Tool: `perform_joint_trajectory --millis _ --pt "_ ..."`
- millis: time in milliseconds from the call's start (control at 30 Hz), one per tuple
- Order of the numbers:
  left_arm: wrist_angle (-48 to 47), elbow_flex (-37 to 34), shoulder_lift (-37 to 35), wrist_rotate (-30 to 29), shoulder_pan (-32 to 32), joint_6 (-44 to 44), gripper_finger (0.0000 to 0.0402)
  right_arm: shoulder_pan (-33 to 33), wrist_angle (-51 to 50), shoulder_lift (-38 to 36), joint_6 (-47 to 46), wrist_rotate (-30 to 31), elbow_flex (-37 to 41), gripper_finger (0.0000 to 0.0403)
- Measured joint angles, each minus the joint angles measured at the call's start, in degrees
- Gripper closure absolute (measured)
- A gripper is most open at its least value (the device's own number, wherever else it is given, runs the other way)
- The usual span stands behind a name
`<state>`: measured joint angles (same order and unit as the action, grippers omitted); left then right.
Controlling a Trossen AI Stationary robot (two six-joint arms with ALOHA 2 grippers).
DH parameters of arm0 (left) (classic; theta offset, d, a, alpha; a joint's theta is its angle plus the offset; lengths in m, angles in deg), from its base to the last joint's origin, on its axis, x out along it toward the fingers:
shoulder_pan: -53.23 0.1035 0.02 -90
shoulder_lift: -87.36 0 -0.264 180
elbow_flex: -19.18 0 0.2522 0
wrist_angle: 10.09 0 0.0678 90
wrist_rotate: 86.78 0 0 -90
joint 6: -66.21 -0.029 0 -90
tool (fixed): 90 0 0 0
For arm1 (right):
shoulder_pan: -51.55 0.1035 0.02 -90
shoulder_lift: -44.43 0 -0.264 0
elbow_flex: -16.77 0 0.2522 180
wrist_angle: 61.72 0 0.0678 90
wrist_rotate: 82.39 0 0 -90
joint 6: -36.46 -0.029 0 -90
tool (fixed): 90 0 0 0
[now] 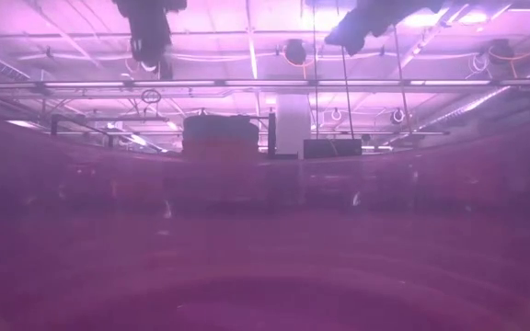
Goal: Place and stack bowls onto a shelf
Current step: Stack the purple bowl on the green bowl on the shelf
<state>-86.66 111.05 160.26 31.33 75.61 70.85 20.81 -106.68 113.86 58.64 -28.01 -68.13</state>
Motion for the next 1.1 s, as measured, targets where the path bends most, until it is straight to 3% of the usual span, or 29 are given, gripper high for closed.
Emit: perform_joint_trajectory --millis 233,433,733,933,1100 --pt "0.07 0.0 0.18 0.33 -15.46 -5.29 0.0334 -0.02 -0.54 -1.41 1.95 1.43 0.0 0.0268" --pt "4.44 0.0 3.92 -6.42 -24.13 1.98 0.0334 -0.02 -1.91 -2.55 3.36 3.05 0.0 0.0268" --pt "6.39 -0.01 12.91 -7.86 -29.06 20.05 0.0334 -0.02 -8.61 -5.69 8.98 8.87 0.0 0.0268" --pt "5.94 -0.02 16.35 -6.98 -30.33 20.02 0.0334 0.27 -8.48 -7.64 5.57 8.66 0.0 0.0268" --pt "5.73 -0.02 17.22 -6.93 -31.94 12.37 0.0334 1.35 -7.39 -7.8 -0.68 8.79 0.0 0.0268"
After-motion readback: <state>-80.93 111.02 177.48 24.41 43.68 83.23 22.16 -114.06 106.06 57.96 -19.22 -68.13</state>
